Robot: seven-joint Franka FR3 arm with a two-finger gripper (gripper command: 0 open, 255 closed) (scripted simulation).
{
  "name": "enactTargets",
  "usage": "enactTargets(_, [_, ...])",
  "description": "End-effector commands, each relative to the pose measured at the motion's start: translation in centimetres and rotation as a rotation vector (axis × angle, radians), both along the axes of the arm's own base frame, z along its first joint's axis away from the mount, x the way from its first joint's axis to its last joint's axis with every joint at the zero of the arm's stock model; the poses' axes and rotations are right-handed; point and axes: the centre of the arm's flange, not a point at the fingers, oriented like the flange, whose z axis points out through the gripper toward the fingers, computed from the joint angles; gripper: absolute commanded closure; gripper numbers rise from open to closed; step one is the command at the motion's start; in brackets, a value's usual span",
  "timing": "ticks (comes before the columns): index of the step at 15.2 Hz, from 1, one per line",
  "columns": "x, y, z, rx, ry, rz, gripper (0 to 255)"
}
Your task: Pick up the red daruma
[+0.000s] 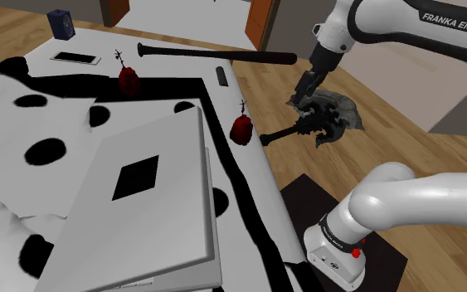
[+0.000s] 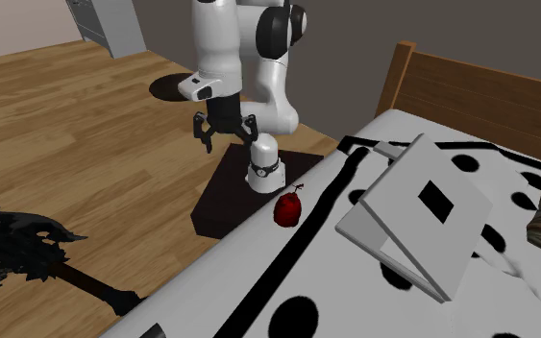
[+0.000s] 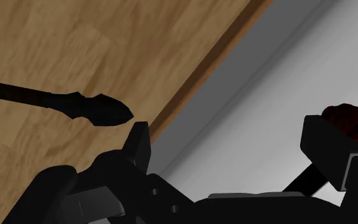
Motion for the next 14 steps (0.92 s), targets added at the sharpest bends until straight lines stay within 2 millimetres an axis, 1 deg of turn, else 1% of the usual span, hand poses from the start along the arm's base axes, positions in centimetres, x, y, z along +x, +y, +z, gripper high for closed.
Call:
enactTargets(1, [0.0, 0.0, 0.0, 0.000, 0.000, 0.000, 0])
enactTargets(14, [9.0, 15.2, 0.6, 0.063, 0.211, 0.048, 0])
